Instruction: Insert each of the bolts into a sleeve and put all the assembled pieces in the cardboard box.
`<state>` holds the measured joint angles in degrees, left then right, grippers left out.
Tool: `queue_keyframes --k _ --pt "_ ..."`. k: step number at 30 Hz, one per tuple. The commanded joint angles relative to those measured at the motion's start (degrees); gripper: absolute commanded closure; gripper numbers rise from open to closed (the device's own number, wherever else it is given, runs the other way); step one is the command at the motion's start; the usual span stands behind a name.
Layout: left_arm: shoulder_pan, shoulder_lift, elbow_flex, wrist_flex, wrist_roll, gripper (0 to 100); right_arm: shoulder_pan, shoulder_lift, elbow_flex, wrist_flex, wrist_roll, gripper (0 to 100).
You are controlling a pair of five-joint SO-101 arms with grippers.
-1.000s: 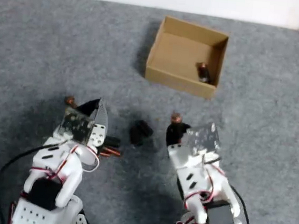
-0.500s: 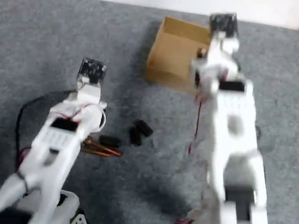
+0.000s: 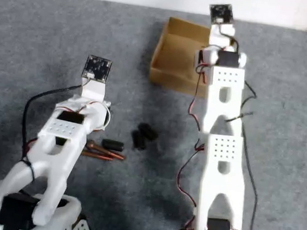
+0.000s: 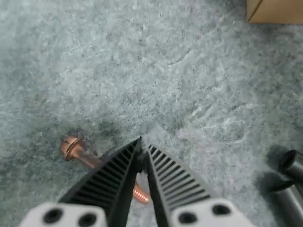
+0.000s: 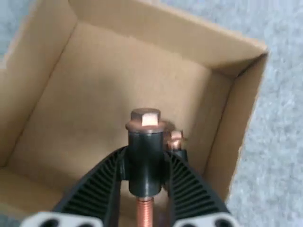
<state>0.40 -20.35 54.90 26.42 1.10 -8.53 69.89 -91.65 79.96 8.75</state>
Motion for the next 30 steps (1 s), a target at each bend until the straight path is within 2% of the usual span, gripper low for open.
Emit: queue_keyframes --k 1,6,8,13,15,22,28,30 --pt "-0.4 -0.13 -2.59 -1.14 0.35 99 -0.4 -0.57 -9.01 2.15 0.53 99.1" --pt "1.1 0.22 -2.42 -1.14 0.18 99 -0.4 -1.8 -8.57 4.0 0.53 97.4" --pt "1.8 0.22 -2.33 -1.14 0.18 99 -0.4 -3.12 -8.57 5.76 0.53 91.5" --pt "1.71 0.22 -2.33 -1.14 0.18 99 -0.57 -4.53 -8.57 9.45 0.35 69.6" --pt "1.71 0.31 -2.33 -1.14 0.18 99 -0.57 -4.62 -8.57 10.77 0.26 65.2" --pt "1.71 0.31 -2.33 -1.14 0.18 99 0.48 -6.46 -8.57 15.52 0.09 64.9" --pt "1.8 0.31 -2.33 -1.14 0.18 99 0.22 -16.92 -8.57 21.23 -0.35 64.9" --pt "1.8 0.31 -2.33 -1.14 0.18 99 0.66 -21.58 -8.57 21.23 -3.52 64.9"
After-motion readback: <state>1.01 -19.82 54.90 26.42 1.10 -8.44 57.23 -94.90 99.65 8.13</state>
